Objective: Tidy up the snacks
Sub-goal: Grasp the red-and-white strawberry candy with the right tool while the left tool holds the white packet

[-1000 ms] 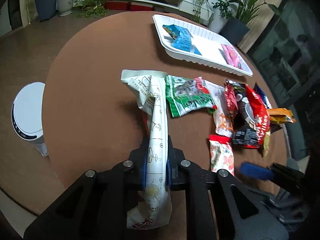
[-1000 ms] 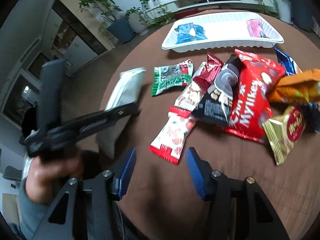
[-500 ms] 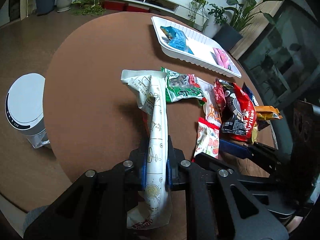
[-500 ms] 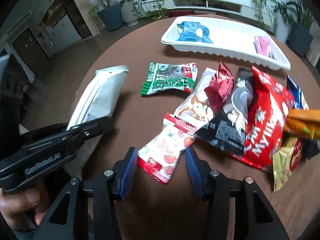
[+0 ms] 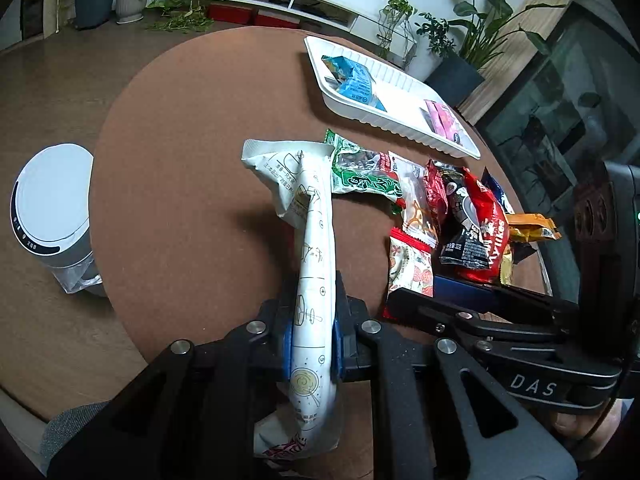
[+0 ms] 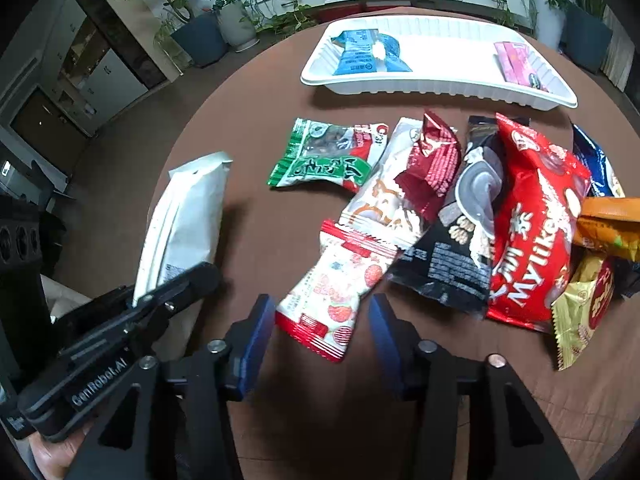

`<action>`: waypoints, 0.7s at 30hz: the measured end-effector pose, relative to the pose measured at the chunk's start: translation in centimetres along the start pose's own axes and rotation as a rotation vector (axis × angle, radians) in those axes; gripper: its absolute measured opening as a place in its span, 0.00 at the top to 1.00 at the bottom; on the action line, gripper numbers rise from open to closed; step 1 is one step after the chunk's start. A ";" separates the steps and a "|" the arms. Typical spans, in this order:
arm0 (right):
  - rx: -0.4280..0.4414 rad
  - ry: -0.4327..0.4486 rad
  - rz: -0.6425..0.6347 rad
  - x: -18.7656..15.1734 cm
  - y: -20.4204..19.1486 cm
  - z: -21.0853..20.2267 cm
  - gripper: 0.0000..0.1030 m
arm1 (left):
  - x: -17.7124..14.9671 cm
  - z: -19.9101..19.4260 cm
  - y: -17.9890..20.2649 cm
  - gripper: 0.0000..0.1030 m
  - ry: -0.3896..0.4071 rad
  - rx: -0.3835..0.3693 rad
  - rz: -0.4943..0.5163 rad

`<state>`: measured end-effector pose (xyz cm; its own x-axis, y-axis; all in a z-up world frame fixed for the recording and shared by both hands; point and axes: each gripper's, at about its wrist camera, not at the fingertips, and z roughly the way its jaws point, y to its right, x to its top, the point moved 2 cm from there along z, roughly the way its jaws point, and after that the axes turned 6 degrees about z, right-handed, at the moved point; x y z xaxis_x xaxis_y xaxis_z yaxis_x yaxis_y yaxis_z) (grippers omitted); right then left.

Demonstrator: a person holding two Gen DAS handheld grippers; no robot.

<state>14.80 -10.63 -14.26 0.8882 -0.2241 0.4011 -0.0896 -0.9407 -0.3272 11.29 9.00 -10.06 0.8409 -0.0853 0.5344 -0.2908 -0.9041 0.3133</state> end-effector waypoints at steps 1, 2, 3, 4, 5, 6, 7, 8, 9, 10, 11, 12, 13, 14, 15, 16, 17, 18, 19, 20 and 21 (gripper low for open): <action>-0.006 0.000 -0.006 0.1 -0.3 0.1 0.44 | 0.0 0.0 -0.1 0.88 0.002 -0.002 -0.002; -0.018 0.000 -0.011 0.3 -0.6 0.2 0.44 | 0.0 -0.1 -0.2 0.88 0.005 0.001 -0.007; -0.030 0.004 -0.017 0.5 -0.9 0.4 0.44 | 0.0 -0.1 -0.4 0.88 0.006 0.001 -0.013; -0.043 0.010 -0.023 0.9 -1.1 0.8 0.44 | 0.0 -0.1 -0.5 0.88 0.007 -0.002 -0.018; -0.055 0.025 -0.038 1.1 -1.3 1.0 0.44 | 0.0 -0.1 -0.4 0.88 0.008 -0.004 -0.016; -0.065 0.031 -0.049 1.1 -1.4 1.1 0.44 | -0.1 -0.1 -0.4 0.88 0.010 -0.001 -0.015; -0.078 0.034 -0.053 1.2 -1.6 1.2 0.44 | -0.1 -0.2 -0.4 0.88 0.012 0.000 -0.016; -0.081 0.036 -0.047 1.3 -1.6 1.2 0.44 | -0.1 -0.2 -0.4 0.88 0.016 0.002 -0.020; -0.083 0.037 -0.041 1.3 -1.7 1.2 0.44 | -0.1 -0.3 -0.5 0.88 0.018 0.003 -0.024; -0.083 0.040 -0.036 1.3 -1.7 1.3 0.44 | -0.1 -0.3 -0.5 0.88 0.018 0.001 -0.026; -0.091 0.045 -0.048 1.3 -1.8 1.3 0.44 | -0.1 -0.2 -0.5 0.88 0.017 0.003 -0.024; -0.104 0.049 -0.073 1.3 -2.1 1.4 0.44 | -0.1 -0.3 -0.5 0.88 0.016 0.005 -0.022; -0.116 0.053 -0.094 1.3 -2.3 1.6 0.45 | -0.2 -0.2 -0.5 0.88 0.014 0.009 -0.019; -0.137 0.062 -0.132 1.0 -2.6 1.7 0.45 | -0.2 -0.2 -0.4 0.88 0.011 0.012 -0.017; -0.155 0.071 -0.160 0.7 -3.0 1.8 0.46 | -0.2 -0.1 -0.4 0.88 0.009 0.015 -0.016; -0.174 0.079 -0.188 0.5 -3.2 2.0 0.48 | -0.2 -0.1 -0.4 0.88 0.007 0.017 -0.014; -0.187 0.085 -0.208 0.3 -3.3 2.1 0.50 | -0.2 0.0 -0.3 0.88 0.005 0.020 -0.010; -0.190 0.091 -0.222 0.2 -3.3 2.1 0.52 | -0.3 0.0 -0.2 0.88 0.004 0.022 -0.008; -0.185 0.092 -0.227 0.1 -3.2 2.0 0.55 | -0.3 0.0 -0.2 0.88 0.002 0.023 -0.004; -0.183 0.091 -0.230 0.1 -3.1 1.9 0.57 | -0.3 0.1 -0.2 0.88 0.000 0.025 -0.001; -0.179 0.089 -0.232 0.1 -2.9 1.8 0.60 | -0.3 0.1 -0.1 0.88 -0.002 0.027 0.001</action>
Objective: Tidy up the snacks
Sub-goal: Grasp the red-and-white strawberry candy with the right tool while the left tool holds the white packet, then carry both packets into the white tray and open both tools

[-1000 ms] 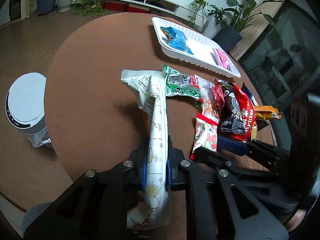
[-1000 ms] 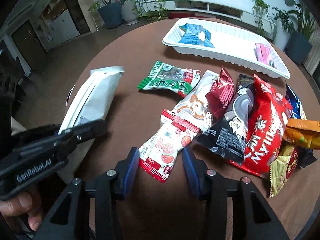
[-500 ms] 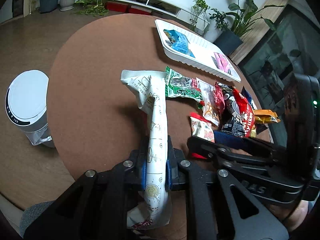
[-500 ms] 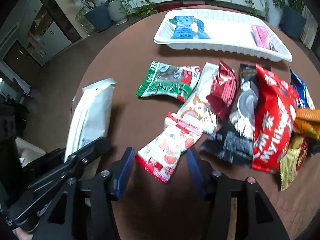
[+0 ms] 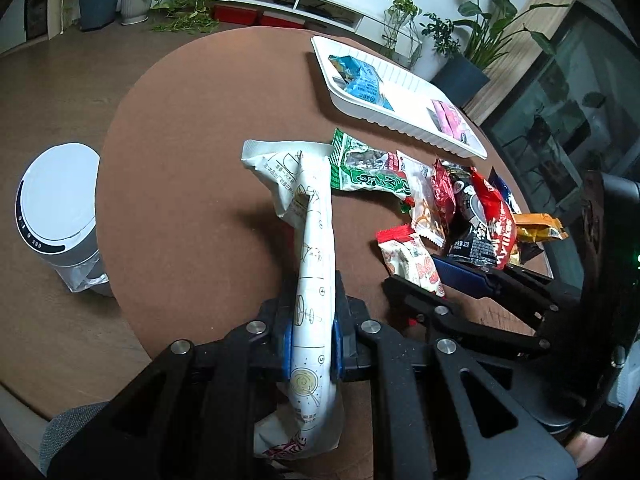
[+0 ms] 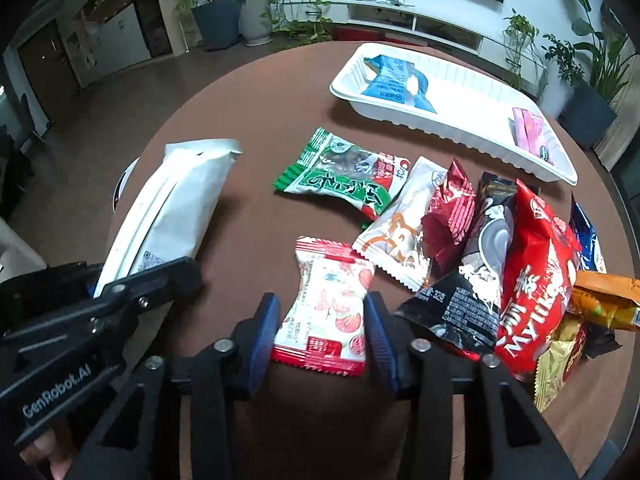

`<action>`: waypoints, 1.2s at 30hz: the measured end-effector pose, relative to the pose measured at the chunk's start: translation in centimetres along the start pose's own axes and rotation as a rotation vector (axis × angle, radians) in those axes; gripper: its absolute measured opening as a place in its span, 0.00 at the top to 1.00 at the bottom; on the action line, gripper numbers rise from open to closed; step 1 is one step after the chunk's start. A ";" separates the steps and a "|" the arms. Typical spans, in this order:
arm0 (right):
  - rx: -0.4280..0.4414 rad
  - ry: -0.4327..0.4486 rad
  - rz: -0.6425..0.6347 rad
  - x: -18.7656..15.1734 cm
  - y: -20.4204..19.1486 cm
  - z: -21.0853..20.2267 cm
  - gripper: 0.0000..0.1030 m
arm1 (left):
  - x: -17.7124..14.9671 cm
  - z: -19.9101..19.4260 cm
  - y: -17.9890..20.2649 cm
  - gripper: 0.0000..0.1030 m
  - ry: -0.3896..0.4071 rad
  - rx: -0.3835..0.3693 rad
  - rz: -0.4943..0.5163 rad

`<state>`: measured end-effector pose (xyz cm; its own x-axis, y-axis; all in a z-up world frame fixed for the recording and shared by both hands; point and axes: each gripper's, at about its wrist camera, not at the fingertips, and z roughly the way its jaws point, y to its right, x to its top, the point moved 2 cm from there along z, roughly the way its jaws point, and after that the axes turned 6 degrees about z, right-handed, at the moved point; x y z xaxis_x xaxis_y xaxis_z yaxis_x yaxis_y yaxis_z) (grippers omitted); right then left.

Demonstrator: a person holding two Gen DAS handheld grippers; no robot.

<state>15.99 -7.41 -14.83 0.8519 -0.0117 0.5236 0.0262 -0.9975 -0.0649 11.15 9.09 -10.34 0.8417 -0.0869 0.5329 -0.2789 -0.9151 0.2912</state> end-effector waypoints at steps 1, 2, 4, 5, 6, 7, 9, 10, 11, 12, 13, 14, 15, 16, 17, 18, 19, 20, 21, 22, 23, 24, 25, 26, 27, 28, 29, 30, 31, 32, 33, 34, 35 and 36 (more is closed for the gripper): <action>0.003 -0.001 -0.002 -0.1 0.2 -0.1 0.63 | 0.0 0.0 0.0 0.88 -0.001 0.001 0.002; 0.007 -0.004 -0.002 -0.2 0.4 -0.2 0.64 | 0.0 0.1 0.1 0.88 -0.002 0.003 0.004; 0.028 -0.008 0.010 -0.6 0.8 -0.4 0.67 | 0.0 0.2 0.1 0.88 -0.004 0.004 0.006; 0.044 -0.008 0.020 -0.9 1.0 -0.6 0.67 | 0.0 0.1 0.1 0.88 -0.003 0.003 0.006; 0.056 -0.009 0.027 -1.2 1.1 -0.9 0.68 | 0.0 0.1 0.1 0.88 -0.002 0.002 0.006; 0.069 -0.010 0.035 -1.5 1.2 -1.1 0.69 | 0.0 0.1 0.1 0.88 -0.002 -0.001 0.006; 0.103 -0.010 0.054 -2.2 1.4 -1.7 0.69 | 0.0 0.0 0.2 0.88 0.002 -0.011 0.006; 0.118 -0.007 0.061 -2.5 1.5 -2.1 0.69 | -0.1 0.0 0.2 0.88 0.002 -0.014 0.005; 0.133 0.000 0.068 -2.7 1.7 -2.6 0.69 | -0.1 0.0 0.3 0.88 -0.001 -0.016 0.004; 0.154 0.006 0.082 -2.9 2.1 -3.2 0.69 | -0.1 0.0 0.3 0.88 -0.002 -0.019 0.005; 0.167 0.010 0.090 -3.0 2.1 -3.6 0.69 | -0.1 -0.1 0.4 0.88 0.000 -0.027 0.004; 0.189 0.020 0.106 -3.0 2.5 -4.3 0.69 | -0.1 -0.2 0.6 0.88 0.001 -0.036 0.004; 0.209 0.028 0.120 -3.0 2.9 -5.0 0.69 | -0.1 -0.3 0.7 0.88 0.001 -0.042 0.004; 0.225 0.034 0.130 -3.0 3.1 -5.4 0.69 | 0.0 -0.4 0.8 0.88 0.001 -0.048 0.004; 0.253 0.040 0.152 -3.0 3.7 -6.1 0.69 | 0.1 -0.5 0.9 0.88 0.001 -0.055 0.002; 0.275 0.042 0.171 -2.9 4.2 -6.4 0.69 | 0.2 -0.6 1.0 0.88 0.003 -0.061 0.001; 0.306 0.044 0.200 -2.8 5.0 -6.9 0.69 | 0.5 -0.8 1.1 0.88 0.007 -0.070 0.000; 0.328 0.046 0.221 -2.7 5.6 -7.3 0.69 | 0.9 -1.0 1.3 0.88 0.012 -0.077 0.001; 0.347 0.051 0.247 -2.6 6.5 -7.8 0.69 | 1.3 -1.2 1.4 0.88 0.017 -0.080 0.005; 0.357 0.058 0.267 -2.4 7.4 -8.2 0.69 | 1.8 -1.3 1.7 0.88 0.024 -0.084 0.011; 0.365 0.068 0.288 -2.2 8.4 -8.6 0.69 | 2.6 -1.5 2.1 0.88 0.031 -0.086 0.022; 0.373 0.077 0.310 -1.8 9.5 -8.9 0.69 | 3.3 -1.6 2.4 0.88 0.037 -0.086 0.031; 0.381 0.086 0.332 -1.4 10.6 -9.2 0.69 | 4.1 -1.7 2.7 0.88 0.044 -0.086 0.041; 0.392 0.103 0.361 -1.0 12.1 -9.9 0.69 | 5.0 -1.8 3.1 0.88 0.052 -0.087 0.052; 0.393 0.119 0.377 -0.5 13.1 -10.5 0.69 | 5.9 -1.9 3.4 0.88 0.059 -0.088 0.060; 0.389 0.147 0.400 0.1 14.8 -11.5 0.69 | 7.0 -2.0 3.8 0.88 0.069 -0.088 0.071; 0.384 0.162 0.408 0.6 15.7 -12.0 0.69 | 8.2 -2.0 4.2 0.88 0.079 -0.087 0.083; 0.370 0.183 0.416 1.1 16.9 -12.6 0.69 | 9.1 -2.0 4.6 0.88 0.087 -0.085 0.093; 0.348 0.207 0.426 1.8 18.2 -13.2 0.69 | 10.4 -1.9 5.0 0.88 0.096 -0.080 0.106; 0.326 0.231 0.438 2.6 19.8 -13.9 0.69 | 11.7 -1.7 5.4 0.88 0.102 -0.074 0.118; 0.314 0.247 0.451 3.3 21.0 -14.3 0.69 | 12.7 -1.5 5.8 0.88 0.106 -0.070 0.127; 0.305 0.264 0.464 4.0 22.3 -14.8 0.69 | 13.8 -1.3 6.1 0.88 0.108 -0.069 0.132; 0.291 0.284 0.473 5.0 23.6 -15.3 0.69 | 14.9 -0.9 6.4 0.88 0.108 -0.069 0.139; 0.279 0.296 0.474 5.6 24.4 -15.6 0.69 | 16.2 -0.2 7.0 0.88 0.101 -0.067 0.151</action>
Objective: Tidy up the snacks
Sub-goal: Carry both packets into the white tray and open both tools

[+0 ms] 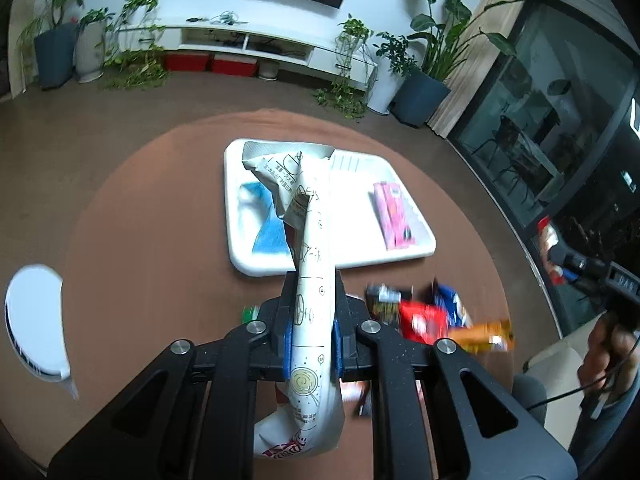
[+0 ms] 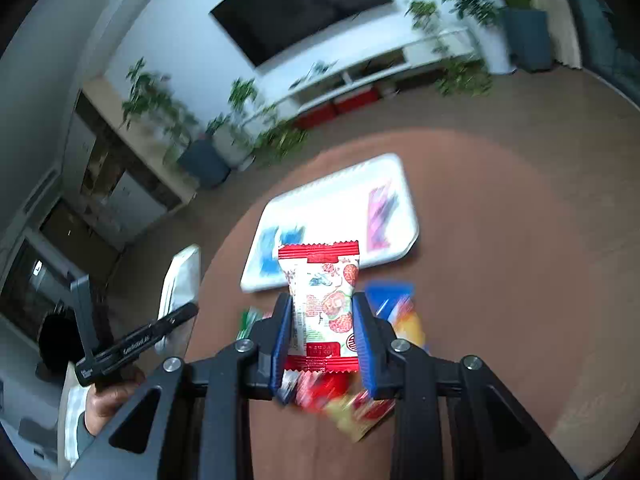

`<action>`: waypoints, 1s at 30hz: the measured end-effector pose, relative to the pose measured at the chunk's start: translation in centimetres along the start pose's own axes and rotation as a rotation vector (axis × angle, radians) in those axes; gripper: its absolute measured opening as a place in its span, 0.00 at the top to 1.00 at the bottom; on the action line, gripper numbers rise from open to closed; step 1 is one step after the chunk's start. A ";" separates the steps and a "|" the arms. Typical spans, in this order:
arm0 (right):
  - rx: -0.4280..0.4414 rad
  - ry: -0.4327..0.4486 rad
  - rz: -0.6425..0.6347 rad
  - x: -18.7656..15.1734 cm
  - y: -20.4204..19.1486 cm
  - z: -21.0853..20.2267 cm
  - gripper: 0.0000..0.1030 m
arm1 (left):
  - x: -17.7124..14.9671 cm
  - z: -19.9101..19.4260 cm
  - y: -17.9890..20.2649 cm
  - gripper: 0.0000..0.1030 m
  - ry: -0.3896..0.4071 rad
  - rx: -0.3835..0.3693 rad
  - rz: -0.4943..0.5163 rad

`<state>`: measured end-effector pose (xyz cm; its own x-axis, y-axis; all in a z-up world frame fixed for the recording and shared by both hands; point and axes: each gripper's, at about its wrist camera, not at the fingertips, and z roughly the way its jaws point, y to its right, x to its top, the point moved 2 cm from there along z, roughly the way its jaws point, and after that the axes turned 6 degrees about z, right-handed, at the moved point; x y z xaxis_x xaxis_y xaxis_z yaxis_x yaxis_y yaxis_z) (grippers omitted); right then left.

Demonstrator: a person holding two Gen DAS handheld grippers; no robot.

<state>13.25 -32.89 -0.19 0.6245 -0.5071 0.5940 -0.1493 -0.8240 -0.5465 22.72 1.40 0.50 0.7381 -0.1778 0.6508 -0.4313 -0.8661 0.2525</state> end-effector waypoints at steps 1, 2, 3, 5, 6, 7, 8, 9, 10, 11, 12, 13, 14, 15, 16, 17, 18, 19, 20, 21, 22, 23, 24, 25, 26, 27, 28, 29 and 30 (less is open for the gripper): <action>-0.013 0.015 -0.006 1.3 0.2 0.0 0.69 | 1.1 0.8 0.3 0.88 -0.004 0.002 0.009; -0.023 0.021 -0.016 2.4 0.2 0.3 0.69 | 2.2 1.7 0.7 0.88 -0.009 0.004 0.020; -0.022 0.017 -0.029 3.7 0.1 0.9 0.69 | 3.1 2.4 1.0 0.88 -0.015 0.007 0.028; -0.008 0.010 -0.053 5.3 -0.5 2.1 0.69 | 5.0 4.8 1.9 0.88 -0.037 0.018 0.058; -0.006 -0.006 -0.077 6.1 -1.0 3.2 0.69 | 5.8 5.9 2.3 0.88 -0.050 0.031 0.074; -0.006 -0.017 -0.087 6.5 -1.2 4.0 0.69 | 6.3 6.9 2.6 0.88 -0.060 0.041 0.086; -0.009 -0.042 -0.104 7.2 -1.7 5.5 0.69 | 6.9 8.2 3.0 0.88 -0.075 0.051 0.096; -0.013 -0.062 -0.124 7.5 -2.2 6.8 0.69 | 7.5 9.5 3.2 0.88 -0.087 0.059 0.101; -0.022 -0.085 -0.155 7.9 -2.7 8.4 0.69 | 7.8 10.5 3.3 0.88 -0.097 0.067 0.108; -0.032 -0.106 -0.176 8.1 -3.1 9.8 0.69 | 8.1 11.3 3.6 0.88 -0.104 0.075 0.115; -0.040 -0.120 -0.186 8.4 -3.1 10.7 0.69 | 8.4 12.1 3.7 0.88 -0.111 0.082 0.121; -0.050 -0.139 -0.199 8.5 -3.3 12.0 0.69 | 8.7 13.1 3.8 0.88 -0.121 0.088 0.126; -0.057 -0.164 -0.214 8.6 -3.5 13.7 0.69 | 8.9 13.9 3.8 0.88 -0.130 0.094 0.129; -0.064 -0.175 -0.219 8.7 -3.5 14.9 0.69 | 8.8 14.4 3.8 0.88 -0.135 0.102 0.131; -0.074 -0.187 -0.224 8.8 -3.4 16.0 0.69 | 9.0 15.2 3.8 0.88 -0.142 0.110 0.133; -0.082 -0.199 -0.225 8.4 -3.3 16.8 0.69 | 9.3 16.1 3.7 0.88 -0.148 0.118 0.133; -0.087 -0.209 -0.225 8.4 -3.1 17.6 0.69 | 9.5 17.0 3.9 0.88 -0.153 0.126 0.134; -0.097 -0.227 -0.227 8.1 -2.8 18.6 0.69 | 9.5 18.0 3.4 0.88 -0.159 0.132 0.137; -0.103 -0.236 -0.231 7.5 -2.5 19.0 0.69 | 9.7 18.8 3.4 0.88 -0.168 0.138 0.142; -0.110 -0.248 -0.240 7.3 -2.5 19.9 0.69 | 9.5 19.6 3.5 0.88 -0.174 0.141 0.145; -0.119 -0.256 -0.249 7.3 -2.6 20.5 0.69 | 9.5 20.5 3.6 0.88 -0.180 0.144 0.147; -0.126 -0.261 -0.255 7.2 -2.6 21.0 0.69 | 9.5 21.2 3.7 0.88 -0.187 0.146 0.150; -0.131 -0.265 -0.262 7.1 -2.6 21.4 0.69 | 9.4 21.9 3.7 0.88 -0.192 0.146 0.151; -0.138 -0.270 -0.271 7.0 -2.6 21.9 0.69 | 9.3 22.4 3.7 0.88 -0.196 0.148 0.152; -0.140 -0.274 -0.274 6.9 -2.5 22.2 0.69 | 9.2 23.0 3.7 0.88 -0.199 0.151 0.155; -0.141 -0.279 -0.277 6.9 -2.4 22.6 0.69 | 8.8 23.3 3.8 0.88 -0.201 0.153 0.156; -0.145 -0.284 -0.279 6.7 -2.4 23.1 0.69 | 8.8 23.9 3.7 0.88 -0.208 0.159 0.156; -0.150 -0.291 -0.280 6.6 -2.3 23.5 0.69 | 8.8 24.5 3.6 0.87 -0.214 0.162 0.157; -0.155 -0.299 -0.279 6.5 -2.2 24.0 0.69 | 8.3 24.8 3.6 0.87 -0.217 0.164 0.158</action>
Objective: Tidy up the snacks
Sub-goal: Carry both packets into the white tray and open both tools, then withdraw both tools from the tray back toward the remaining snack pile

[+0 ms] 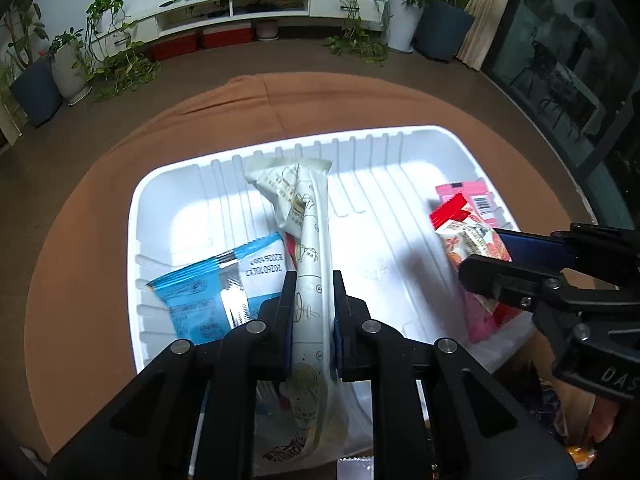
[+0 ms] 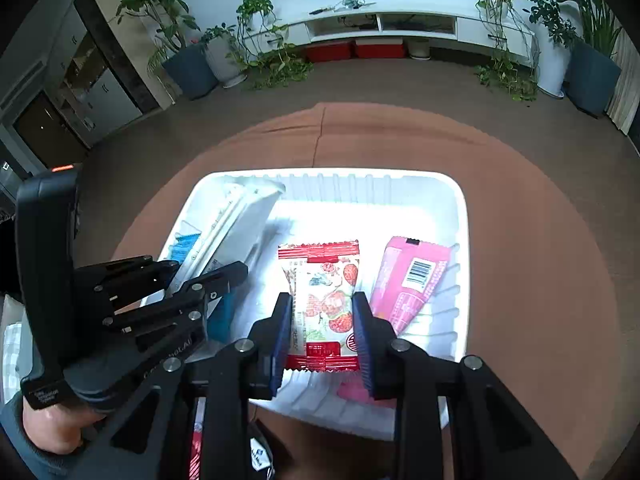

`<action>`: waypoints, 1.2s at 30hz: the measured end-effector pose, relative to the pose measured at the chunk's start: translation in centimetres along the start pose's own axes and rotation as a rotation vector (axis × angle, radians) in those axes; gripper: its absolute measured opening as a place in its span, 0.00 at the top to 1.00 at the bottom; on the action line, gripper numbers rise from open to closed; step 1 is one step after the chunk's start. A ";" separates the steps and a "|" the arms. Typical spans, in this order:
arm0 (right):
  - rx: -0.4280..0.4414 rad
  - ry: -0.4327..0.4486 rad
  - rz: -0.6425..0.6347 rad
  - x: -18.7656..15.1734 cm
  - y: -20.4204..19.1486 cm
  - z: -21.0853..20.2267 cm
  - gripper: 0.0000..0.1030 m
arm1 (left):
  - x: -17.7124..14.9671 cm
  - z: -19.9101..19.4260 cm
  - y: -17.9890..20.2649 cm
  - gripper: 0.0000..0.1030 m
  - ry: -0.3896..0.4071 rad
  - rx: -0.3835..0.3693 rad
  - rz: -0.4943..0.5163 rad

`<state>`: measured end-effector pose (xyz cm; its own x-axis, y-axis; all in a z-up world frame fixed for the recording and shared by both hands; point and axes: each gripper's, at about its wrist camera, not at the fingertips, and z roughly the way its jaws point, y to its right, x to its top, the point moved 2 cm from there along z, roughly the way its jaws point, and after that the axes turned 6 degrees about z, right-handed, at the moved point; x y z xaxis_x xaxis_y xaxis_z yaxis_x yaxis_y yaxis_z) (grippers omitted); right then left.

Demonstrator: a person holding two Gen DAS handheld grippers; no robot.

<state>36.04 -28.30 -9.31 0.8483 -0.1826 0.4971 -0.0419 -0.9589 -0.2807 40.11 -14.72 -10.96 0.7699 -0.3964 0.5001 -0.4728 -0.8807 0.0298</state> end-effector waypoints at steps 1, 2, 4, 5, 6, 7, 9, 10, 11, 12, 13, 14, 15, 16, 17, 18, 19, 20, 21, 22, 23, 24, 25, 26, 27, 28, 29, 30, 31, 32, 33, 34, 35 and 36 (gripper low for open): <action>-0.003 -0.004 0.001 -0.1 0.0 0.2 0.69 | 0.1 0.4 0.0 0.87 -0.001 0.006 0.001; -0.009 -0.010 0.000 -0.1 0.0 0.7 0.69 | 0.1 0.9 0.0 0.86 -0.001 0.007 0.003; -0.029 -0.019 -0.013 -0.1 0.0 1.4 0.69 | -0.1 1.4 0.1 0.85 0.004 0.005 0.008; -0.036 -0.023 -0.017 -0.1 0.1 1.7 0.69 | 0.1 1.7 0.1 0.85 0.006 0.008 0.011; -0.040 -0.026 -0.020 -0.3 0.1 1.9 0.68 | -0.1 1.4 -0.2 0.85 0.007 0.005 0.011; -0.044 -0.033 -0.023 -0.4 0.1 2.2 0.68 | 0.0 1.7 -0.2 0.85 0.007 0.001 0.011; -0.053 -0.043 -0.025 -0.5 0.3 2.7 0.68 | -0.4 0.9 -0.6 0.85 0.009 -0.003 0.010; -0.058 -0.049 -0.025 -0.6 0.5 3.0 0.68 | -0.4 1.0 -0.6 0.85 0.009 -0.004 0.010; -0.060 -0.052 -0.024 -0.6 0.5 3.1 0.68 | -0.5 0.9 -0.7 0.85 0.011 -0.006 0.010; -0.061 -0.054 -0.020 -0.6 0.7 3.3 0.68 | -0.7 0.7 -0.7 0.84 0.012 -0.007 0.010; -0.060 -0.053 -0.014 -0.5 0.8 3.4 0.68 | -0.6 0.7 -0.7 0.84 0.012 -0.008 0.010; -0.058 -0.053 -0.013 -0.5 0.9 3.4 0.68 | -0.5 0.8 -0.8 0.83 0.014 -0.006 0.008; -0.058 -0.054 -0.011 -0.6 1.0 3.4 0.68 | -0.6 0.7 -0.8 0.82 0.016 -0.006 0.008; -0.058 -0.054 -0.012 -0.6 1.0 3.4 0.68 | -0.6 0.5 -0.8 0.81 0.021 -0.005 0.010; -0.058 -0.055 -0.012 -0.7 1.1 3.4 0.68 | -0.7 0.4 -0.7 0.79 0.023 -0.006 0.012; -0.057 -0.056 -0.011 -0.8 1.2 3.4 0.68 | -0.6 0.3 -0.7 0.75 0.025 -0.007 0.013; -0.055 -0.056 -0.010 -0.8 1.1 3.3 0.68 | -0.7 0.1 -0.7 0.73 0.027 -0.007 0.015; -0.053 -0.055 -0.009 -0.9 1.2 3.2 0.68 | -0.7 0.0 -0.7 0.66 0.031 -0.008 0.016; -0.051 -0.053 -0.008 -0.9 1.3 3.1 0.67 | -0.9 -0.4 -0.6 0.57 0.035 -0.011 0.015; -0.048 -0.050 -0.007 -0.9 1.3 3.0 0.67 | -1.0 -0.8 -0.5 0.53 0.039 -0.015 0.015; -0.041 -0.041 -0.006 -0.8 1.3 2.6 0.67 | -1.0 -1.1 -0.6 0.48 0.048 -0.019 0.013; -0.036 -0.033 -0.005 -0.9 1.3 2.3 0.66 | -1.0 -1.4 -0.6 0.45 0.052 -0.019 0.012; -0.028 -0.018 0.000 -0.8 1.4 1.6 0.62 | -1.0 -1.7 -0.6 0.43 0.057 -0.022 0.009; -0.020 -0.008 0.005 -0.7 1.5 1.1 0.60 | -1.0 -2.1 -0.7 0.37 0.064 -0.028 0.006; -0.009 0.008 0.013 -0.6 1.7 0.2 0.54 | -1.1 -2.7 -0.7 0.33 0.074 -0.033 0.004; -0.001 0.025 0.019 -0.5 1.8 -0.6 0.50 | -1.1 -3.4 -0.7 0.32 0.085 -0.038 0.004; 0.006 0.043 0.028 -0.3 2.0 -1.4 0.48 | -1.2 -4.2 -0.7 0.31 0.096 -0.041 0.005; 0.010 0.056 0.036 -0.2 2.2 -2.1 0.45 | -1.4 -5.1 -0.6 0.30 0.106 -0.045 0.006; 0.019 0.074 0.051 -0.1 2.4 -3.2 0.43 | -1.7 -6.2 -0.6 0.28 0.119 -0.053 0.008; 0.045 0.100 0.073 -0.1 2.9 -4.8 0.42 | -2.0 -7.3 -0.7 0.23 0.137 -0.061 0.007; 0.062 0.115 0.082 -0.2 3.0 -5.7 0.37 | -2.5 -8.5 -0.7 0.19 0.154 -0.066 0.006; 0.084 0.139 0.093 -0.5 3.3 -7.0 0.31 | -3.1 -9.6 -0.8 0.16 0.171 -0.069 0.008; 0.099 0.172 0.102 -1.3 3.7 -8.8 0.29 | -4.0 -10.7 -0.8 0.13 0.182 -0.069 0.008; 0.104 0.197 0.104 -2.0 4.0 -10.2 0.26 | -4.7 -11.5 -0.8 0.13 0.188 -0.070 0.004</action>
<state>28.80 -33.97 -3.04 0.7222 -0.3276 0.6091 -0.0603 -0.9072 -0.4164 31.99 -9.17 -3.39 0.6777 -0.3388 0.6527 -0.5093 -0.8565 0.0842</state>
